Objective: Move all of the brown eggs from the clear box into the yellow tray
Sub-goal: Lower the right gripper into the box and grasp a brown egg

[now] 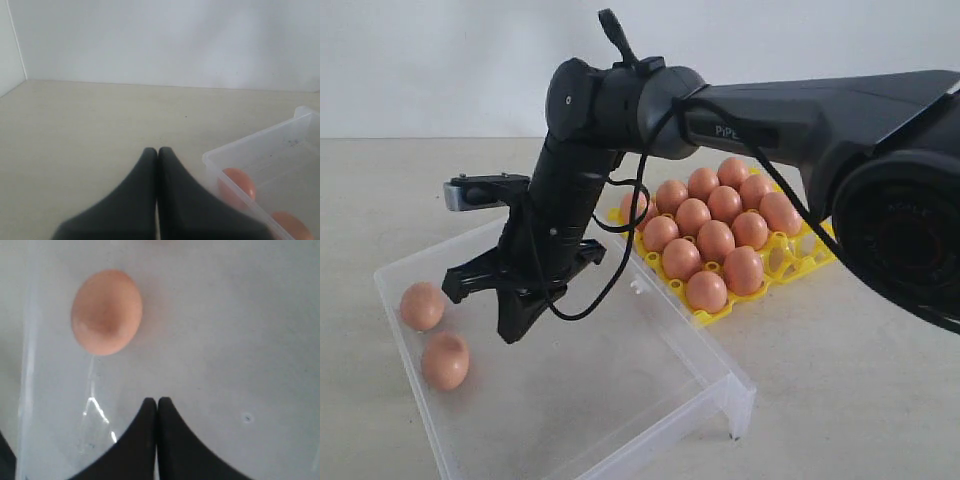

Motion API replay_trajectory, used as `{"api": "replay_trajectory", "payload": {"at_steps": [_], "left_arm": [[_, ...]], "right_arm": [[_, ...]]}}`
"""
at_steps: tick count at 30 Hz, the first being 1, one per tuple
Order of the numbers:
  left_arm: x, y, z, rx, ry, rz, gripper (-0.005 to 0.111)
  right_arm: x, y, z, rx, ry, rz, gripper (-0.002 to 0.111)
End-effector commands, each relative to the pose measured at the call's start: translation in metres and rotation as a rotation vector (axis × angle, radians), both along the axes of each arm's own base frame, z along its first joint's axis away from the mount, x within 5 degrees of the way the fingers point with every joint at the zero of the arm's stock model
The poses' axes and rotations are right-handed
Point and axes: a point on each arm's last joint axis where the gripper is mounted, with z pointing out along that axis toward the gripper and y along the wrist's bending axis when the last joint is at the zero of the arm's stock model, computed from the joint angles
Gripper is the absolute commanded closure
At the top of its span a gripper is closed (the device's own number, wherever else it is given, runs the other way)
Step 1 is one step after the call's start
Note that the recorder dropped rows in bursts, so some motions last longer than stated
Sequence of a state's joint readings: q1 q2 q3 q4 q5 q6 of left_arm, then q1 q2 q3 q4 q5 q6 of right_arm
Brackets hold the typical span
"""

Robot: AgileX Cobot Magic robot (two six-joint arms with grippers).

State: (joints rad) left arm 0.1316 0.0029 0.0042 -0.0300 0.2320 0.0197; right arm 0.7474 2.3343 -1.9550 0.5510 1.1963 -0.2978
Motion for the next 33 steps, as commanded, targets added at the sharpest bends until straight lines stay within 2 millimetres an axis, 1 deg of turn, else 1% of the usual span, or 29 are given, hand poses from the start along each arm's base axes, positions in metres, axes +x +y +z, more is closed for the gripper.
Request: {"api": "replay_trajectory", "payload": {"at_steps": [1, 2, 4, 6, 7, 10, 13, 19, 25, 33], "left_arm": [[0.0, 0.0, 0.002, -0.004, -0.008, -0.004, 0.111], [0.0, 0.0, 0.002, -0.004, -0.008, -0.004, 0.111], [0.0, 0.0, 0.002, -0.004, -0.008, -0.004, 0.111], [0.0, 0.0, 0.002, -0.004, -0.008, -0.004, 0.111], [0.0, 0.0, 0.002, -0.004, -0.008, -0.004, 0.111], [0.0, 0.0, 0.002, -0.004, -0.008, -0.004, 0.111], [0.0, 0.0, 0.002, -0.004, -0.008, -0.004, 0.111], [0.0, 0.0, 0.002, -0.004, -0.008, -0.004, 0.111], [0.0, 0.0, 0.002, -0.004, -0.008, -0.004, 0.111], [0.0, 0.0, 0.002, -0.004, -0.008, -0.004, 0.111]], "right_arm": [[-0.001, 0.01, 0.017, 0.145, 0.021, 0.002, 0.092], [0.0, 0.011, 0.019, 0.167, 0.02, -0.007, 0.083], [0.001, 0.016, 0.02, 0.199, -0.003, -0.033, 0.06], [0.003, 0.019, 0.019, 0.21, -0.037, -0.051, 0.042], [0.003, 0.021, 0.019, 0.214, -0.041, -0.067, 0.036], [-0.001, 0.026, 0.013, 0.202, -0.024, -0.089, 0.038], [0.0, 0.029, 0.0, 0.187, -0.021, -0.094, 0.04], [0.003, 0.03, -0.011, 0.167, -0.015, -0.135, 0.04], [0.005, 0.032, -0.03, 0.138, 0.009, -0.164, 0.04], [0.009, 0.034, -0.05, 0.128, 0.014, -0.204, 0.04]]}}
